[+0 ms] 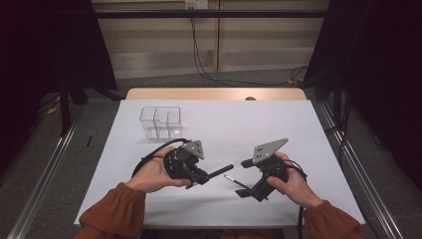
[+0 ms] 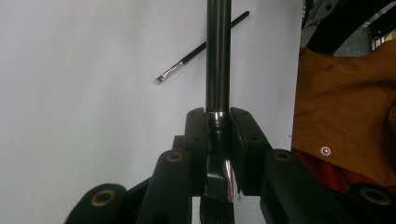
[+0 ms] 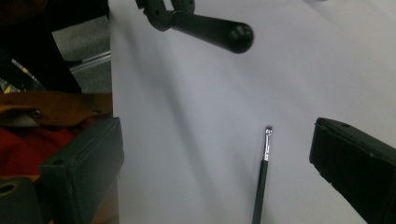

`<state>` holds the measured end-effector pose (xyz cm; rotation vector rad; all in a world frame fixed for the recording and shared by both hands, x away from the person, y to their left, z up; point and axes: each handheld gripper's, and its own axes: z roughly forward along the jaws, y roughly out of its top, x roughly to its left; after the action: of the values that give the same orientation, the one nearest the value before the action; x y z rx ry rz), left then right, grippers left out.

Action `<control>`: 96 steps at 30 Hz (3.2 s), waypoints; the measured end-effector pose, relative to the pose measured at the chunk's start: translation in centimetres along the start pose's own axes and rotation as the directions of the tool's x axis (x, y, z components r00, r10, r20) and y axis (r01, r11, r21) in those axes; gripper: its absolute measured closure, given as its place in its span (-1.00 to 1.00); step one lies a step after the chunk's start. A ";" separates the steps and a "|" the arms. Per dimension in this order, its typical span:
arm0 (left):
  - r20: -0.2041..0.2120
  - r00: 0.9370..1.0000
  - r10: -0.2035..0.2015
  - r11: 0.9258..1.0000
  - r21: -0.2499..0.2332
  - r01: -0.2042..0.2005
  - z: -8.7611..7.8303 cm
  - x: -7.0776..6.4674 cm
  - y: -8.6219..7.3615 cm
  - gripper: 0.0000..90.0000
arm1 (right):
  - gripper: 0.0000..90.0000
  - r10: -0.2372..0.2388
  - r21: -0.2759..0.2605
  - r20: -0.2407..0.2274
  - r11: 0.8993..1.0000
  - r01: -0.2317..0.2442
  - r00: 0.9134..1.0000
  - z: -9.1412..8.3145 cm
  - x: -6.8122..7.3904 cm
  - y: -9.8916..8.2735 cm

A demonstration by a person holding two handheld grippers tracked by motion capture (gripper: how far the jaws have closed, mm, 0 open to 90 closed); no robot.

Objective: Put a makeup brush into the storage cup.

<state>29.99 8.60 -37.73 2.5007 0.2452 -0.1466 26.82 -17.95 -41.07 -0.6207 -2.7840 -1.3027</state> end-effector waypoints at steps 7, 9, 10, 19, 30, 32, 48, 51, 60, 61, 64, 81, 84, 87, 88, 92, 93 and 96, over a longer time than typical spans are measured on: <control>0.002 1.000 0.009 0.999 0.052 -0.009 0.0 -0.2 0.3 0.73 | -0.94 -0.055 0.087 -0.035 0.995 0.058 0.998 0.8 0.1 1.0; 0.004 1.000 0.010 0.998 0.060 -0.010 0.0 -0.3 0.3 0.73 | -0.94 -0.072 0.110 -0.054 0.991 0.078 0.996 0.9 0.1 1.3; 0.008 1.000 0.011 0.998 0.061 -0.012 0.0 -0.3 0.3 0.73 | -0.94 -0.075 0.123 -0.059 0.989 0.082 0.995 1.0 0.1 1.4; 0.005 1.000 0.027 0.996 0.085 -0.028 0.1 -0.3 0.3 0.73 | -0.95 -0.074 0.190 -0.087 0.978 0.090 0.993 1.7 -0.4 2.0; 0.031 0.999 0.039 0.986 0.159 -0.043 0.9 -0.1 0.1 0.74 | -0.87 -0.102 0.280 -0.122 0.951 0.133 0.987 3.1 -0.7 3.1; 0.035 0.999 0.038 0.985 0.166 -0.044 1.0 -0.1 0.0 0.74 | -0.77 -0.127 0.283 -0.148 0.945 0.165 0.981 3.2 -0.7 3.4; 0.043 0.999 0.029 0.978 0.205 -0.038 1.7 -0.2 -0.2 0.74 | -0.54 -0.155 0.427 -0.170 0.879 0.215 0.973 4.8 -1.2 4.8; 0.044 0.998 0.041 0.975 0.218 -0.049 1.8 -0.1 -0.1 0.74 | -0.35 -0.160 0.423 -0.185 0.877 0.226 0.970 5.0 -1.2 4.9; 0.047 0.999 0.019 0.978 0.206 -0.028 2.6 0.0 -0.2 0.74 | 0.04 -0.179 0.402 -0.203 0.881 0.249 0.963 5.4 -1.2 5.6; 0.051 0.999 0.012 0.979 0.201 -0.022 2.7 0.0 -0.1 0.73 | 0.06 -0.175 0.410 -0.204 0.878 0.246 0.963 5.5 -1.1 5.7; 0.055 0.998 0.020 0.981 0.192 -0.030 2.5 0.0 -0.1 0.73 | 0.13 -0.173 0.408 -0.210 0.879 0.247 0.962 5.9 -1.0 5.7; 0.049 0.998 0.031 0.979 0.200 -0.041 2.5 0.0 -0.5 0.73 | 0.72 -0.164 0.401 -0.264 0.877 0.263 0.950 7.0 -0.8 5.8; 0.051 0.998 0.032 0.979 0.202 -0.042 2.5 0.1 -0.5 0.73 | 0.74 -0.175 0.395 -0.269 0.877 0.274 0.947 7.0 -0.9 5.7; 0.044 0.998 0.037 0.981 0.190 -0.045 2.4 0.1 -0.5 0.73 | 0.75 -0.170 0.395 -0.270 0.878 0.270 0.948 7.0 -0.9 5.7; 0.043 0.998 0.037 0.982 0.186 -0.045 2.3 0.2 -0.5 0.72 | 0.75 -0.175 0.384 -0.268 0.882 0.271 0.947 6.9 -1.0 5.6; 0.034 0.999 0.023 0.987 0.159 -0.028 2.1 0.4 -0.6 0.69 | 0.77 -0.155 0.385 -0.267 0.888 0.253 0.951 6.6 -1.0 5.6; 0.033 0.999 0.021 0.988 0.150 -0.025 2.1 0.4 -0.6 0.67 | 0.77 -0.164 0.378 -0.264 0.889 0.258 0.951 6.6 -1.1 5.5; 0.029 0.999 0.017 0.991 0.129 -0.021 2.0 0.6 -0.7 0.56 | 0.77 -0.153 0.385 -0.259 0.889 0.247 0.954 6.5 -1.1 5.4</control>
<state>30.29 8.07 -39.82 2.6268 0.2065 -0.1946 30.78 -10.44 -41.50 -0.1541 -2.8527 -0.6976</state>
